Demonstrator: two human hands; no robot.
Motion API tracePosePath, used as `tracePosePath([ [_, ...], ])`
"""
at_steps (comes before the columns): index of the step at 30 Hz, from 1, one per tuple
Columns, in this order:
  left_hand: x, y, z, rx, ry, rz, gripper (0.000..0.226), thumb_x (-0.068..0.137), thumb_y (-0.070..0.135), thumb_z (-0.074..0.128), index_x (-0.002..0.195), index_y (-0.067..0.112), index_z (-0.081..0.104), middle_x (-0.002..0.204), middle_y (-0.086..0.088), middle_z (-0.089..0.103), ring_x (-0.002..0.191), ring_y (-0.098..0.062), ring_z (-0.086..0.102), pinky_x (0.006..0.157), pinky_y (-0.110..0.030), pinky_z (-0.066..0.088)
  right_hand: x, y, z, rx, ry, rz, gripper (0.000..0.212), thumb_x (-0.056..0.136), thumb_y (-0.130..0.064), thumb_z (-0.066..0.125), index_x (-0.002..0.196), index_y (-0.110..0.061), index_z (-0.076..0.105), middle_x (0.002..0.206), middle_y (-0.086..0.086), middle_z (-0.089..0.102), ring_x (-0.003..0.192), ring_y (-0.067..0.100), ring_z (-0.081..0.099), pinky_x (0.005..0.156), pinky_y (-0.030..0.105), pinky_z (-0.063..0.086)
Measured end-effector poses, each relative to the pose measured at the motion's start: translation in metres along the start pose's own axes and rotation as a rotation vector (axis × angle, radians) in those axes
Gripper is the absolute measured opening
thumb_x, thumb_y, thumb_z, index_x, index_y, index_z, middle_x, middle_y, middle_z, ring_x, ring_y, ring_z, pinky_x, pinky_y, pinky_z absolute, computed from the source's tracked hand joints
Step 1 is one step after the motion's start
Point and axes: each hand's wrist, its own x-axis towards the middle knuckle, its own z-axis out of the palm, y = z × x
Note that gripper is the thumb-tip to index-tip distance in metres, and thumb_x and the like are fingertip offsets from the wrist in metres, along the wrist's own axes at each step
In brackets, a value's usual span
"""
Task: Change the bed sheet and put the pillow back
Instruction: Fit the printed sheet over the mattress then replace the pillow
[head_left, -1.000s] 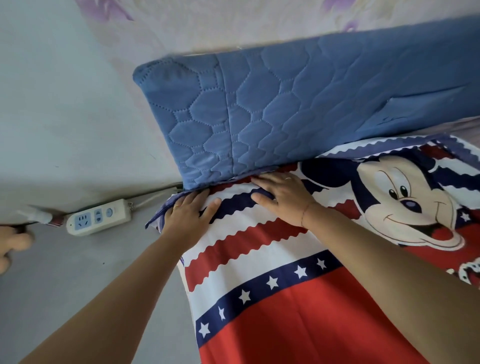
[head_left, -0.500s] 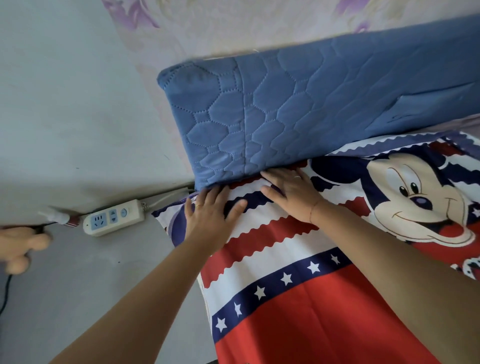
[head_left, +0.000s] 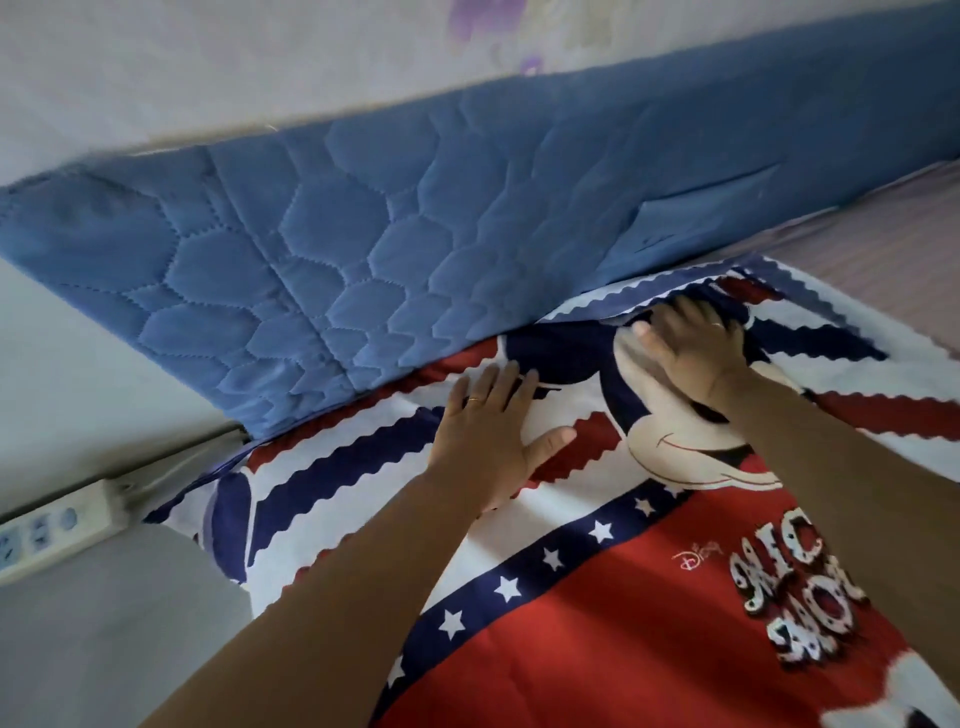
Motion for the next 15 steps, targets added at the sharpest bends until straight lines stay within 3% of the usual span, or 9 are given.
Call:
tracePosePath([
  [4, 0.051, 0.031, 0.006, -0.003, 0.003, 0.047, 0.094, 0.076, 0.075, -0.008, 0.154, 0.022, -0.009, 0.163, -0.003, -0.008, 0.15, -0.021, -0.009, 0.122, -0.042, -0.004, 0.024, 0.02, -0.009, 0.106, -0.02, -0.057, 0.082, 0.082, -0.068, 0.008, 0.15, -0.025, 0.023, 0.161, 0.002, 0.009, 0.148, 0.024, 0.003, 0.115, 0.055, 0.006],
  [7, 0.093, 0.047, 0.005, -0.029, -0.018, 0.054, 0.091, 0.08, 0.075, -0.001, 0.154, 0.022, -0.008, 0.163, -0.003, -0.006, 0.15, -0.02, -0.007, 0.122, -0.039, -0.003, 0.05, 0.038, -0.004, -0.002, -0.034, -0.068, 0.061, 0.098, -0.056, 0.019, 0.152, -0.027, 0.018, 0.162, 0.003, 0.005, 0.148, 0.026, -0.003, 0.117, 0.052, 0.003],
  [12, 0.147, 0.063, 0.004, -0.123, -0.034, 0.082, 0.083, 0.089, 0.071, 0.018, 0.156, 0.023, 0.001, 0.163, -0.002, 0.002, 0.15, -0.02, 0.003, 0.119, -0.037, 0.0, 0.089, 0.07, -0.001, -0.047, -0.07, -0.067, 0.069, 0.093, -0.066, 0.004, 0.149, -0.033, 0.027, 0.16, -0.003, 0.017, 0.148, 0.018, 0.008, 0.114, 0.06, -0.003],
  [15, 0.168, 0.066, 0.008, -0.137, -0.046, 0.087, 0.087, 0.087, 0.074, 0.018, 0.156, 0.023, 0.004, 0.163, -0.002, 0.008, 0.149, -0.02, 0.008, 0.121, -0.039, 0.005, 0.098, 0.077, 0.001, -0.063, -0.066, -0.118, 0.072, 0.091, -0.066, 0.003, 0.147, -0.032, 0.031, 0.159, -0.005, 0.021, 0.147, 0.015, 0.012, 0.113, 0.06, -0.002],
])
